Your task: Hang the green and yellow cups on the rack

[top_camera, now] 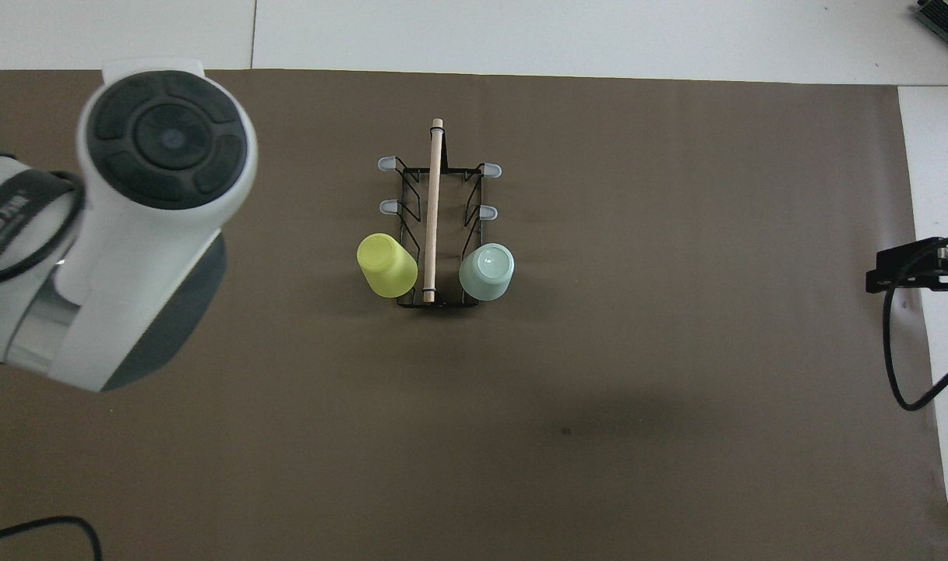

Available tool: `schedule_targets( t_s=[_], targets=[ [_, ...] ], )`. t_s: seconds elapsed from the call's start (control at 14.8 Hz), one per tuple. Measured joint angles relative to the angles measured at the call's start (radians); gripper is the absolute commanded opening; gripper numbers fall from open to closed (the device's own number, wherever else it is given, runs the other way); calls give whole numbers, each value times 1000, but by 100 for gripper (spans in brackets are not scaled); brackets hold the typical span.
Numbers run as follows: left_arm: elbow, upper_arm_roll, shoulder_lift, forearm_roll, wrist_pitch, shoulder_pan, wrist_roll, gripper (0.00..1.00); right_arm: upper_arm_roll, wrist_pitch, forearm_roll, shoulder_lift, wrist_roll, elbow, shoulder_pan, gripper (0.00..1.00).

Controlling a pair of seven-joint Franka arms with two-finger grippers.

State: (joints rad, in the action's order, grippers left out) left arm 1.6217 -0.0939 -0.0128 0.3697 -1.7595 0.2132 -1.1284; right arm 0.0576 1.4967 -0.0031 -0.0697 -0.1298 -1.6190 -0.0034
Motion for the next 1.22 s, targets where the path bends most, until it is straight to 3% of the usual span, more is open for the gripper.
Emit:
schedule_targets(
  t_s=[0.2,0.68,0.88,1.22],
  targets=[
    [38,37,42,-122,-36,-41,320,100,0,0,0,1,0,0,0,100],
    [34,87,56,-308,-29,-144,970,100,8,0,0,2,0,0,13,100],
    [-14,100,57,-346,35,-186,1130,100,72,0,0,2,0,0,78,100],
    [-62,98,57,-359,118,-195,1183,100,56,-3,-1,2,0,0,61,100]
  ],
)
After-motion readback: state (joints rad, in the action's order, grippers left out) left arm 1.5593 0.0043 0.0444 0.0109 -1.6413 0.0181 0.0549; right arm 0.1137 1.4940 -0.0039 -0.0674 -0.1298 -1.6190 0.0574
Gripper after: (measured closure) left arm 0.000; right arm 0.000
